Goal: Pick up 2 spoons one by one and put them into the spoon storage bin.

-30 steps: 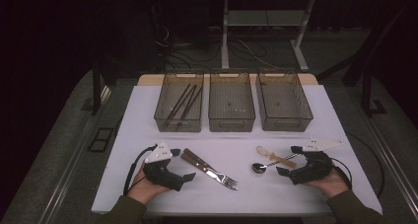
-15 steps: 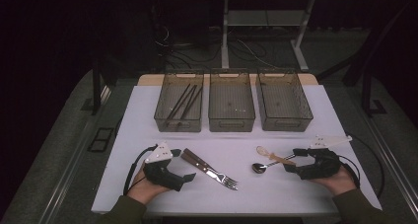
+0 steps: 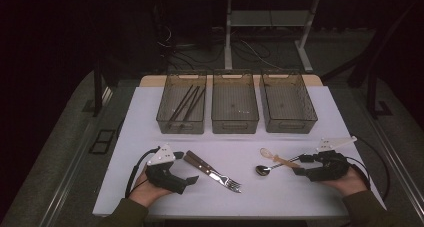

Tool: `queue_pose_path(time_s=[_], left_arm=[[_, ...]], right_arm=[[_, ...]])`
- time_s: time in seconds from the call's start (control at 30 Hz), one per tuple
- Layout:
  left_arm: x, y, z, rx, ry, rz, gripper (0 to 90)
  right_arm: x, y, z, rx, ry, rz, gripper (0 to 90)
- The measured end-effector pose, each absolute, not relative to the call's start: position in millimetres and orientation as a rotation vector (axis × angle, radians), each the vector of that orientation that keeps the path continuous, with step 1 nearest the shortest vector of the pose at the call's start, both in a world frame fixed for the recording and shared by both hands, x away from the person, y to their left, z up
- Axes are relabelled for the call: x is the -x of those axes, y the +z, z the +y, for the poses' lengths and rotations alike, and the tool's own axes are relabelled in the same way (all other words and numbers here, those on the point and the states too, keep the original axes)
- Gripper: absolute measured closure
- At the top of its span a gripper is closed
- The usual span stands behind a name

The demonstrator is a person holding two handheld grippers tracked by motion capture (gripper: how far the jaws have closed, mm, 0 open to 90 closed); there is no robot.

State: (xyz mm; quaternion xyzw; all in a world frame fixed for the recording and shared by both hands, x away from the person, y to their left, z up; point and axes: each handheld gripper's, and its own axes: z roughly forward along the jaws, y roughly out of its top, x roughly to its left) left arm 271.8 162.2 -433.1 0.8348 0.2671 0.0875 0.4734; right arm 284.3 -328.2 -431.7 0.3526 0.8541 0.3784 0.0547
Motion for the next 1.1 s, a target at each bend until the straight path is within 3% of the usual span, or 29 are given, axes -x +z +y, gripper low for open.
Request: queue_pose_path(time_s=[0.5,1.1], left_arm=[[-271.9,-434.3,160.5,-2.044,0.208,0.658,2.4],[-273.0,-437.5,160.0,-2.053,0.205,0.655,2.3]], right_arm=[[-290.9,-441.0,-324.7,-1.026,1.036,2.65,59.1],[-290.7,-444.6,-319.8,-0.947,0.955,2.658,68.6]])
